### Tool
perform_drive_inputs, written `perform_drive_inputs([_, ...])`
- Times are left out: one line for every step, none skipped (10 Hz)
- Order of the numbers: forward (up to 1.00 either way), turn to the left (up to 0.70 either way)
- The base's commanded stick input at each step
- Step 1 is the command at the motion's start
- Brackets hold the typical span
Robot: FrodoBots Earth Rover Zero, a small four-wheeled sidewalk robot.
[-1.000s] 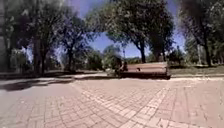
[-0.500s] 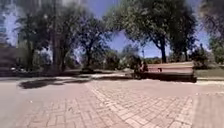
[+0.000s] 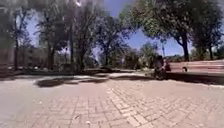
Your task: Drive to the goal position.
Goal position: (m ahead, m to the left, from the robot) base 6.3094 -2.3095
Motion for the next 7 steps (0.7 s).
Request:
perform_drive_inputs([0.85, 0.00])
perform_drive_inputs([0.85, 0.00])
perform_drive_inputs([0.85, 0.00])
perform_drive_inputs([0.85, 0.00])
perform_drive_inputs([0.85, 0.00])
perform_drive_inputs([0.85, 0.00])
perform_drive_inputs([0.85, 0.00])
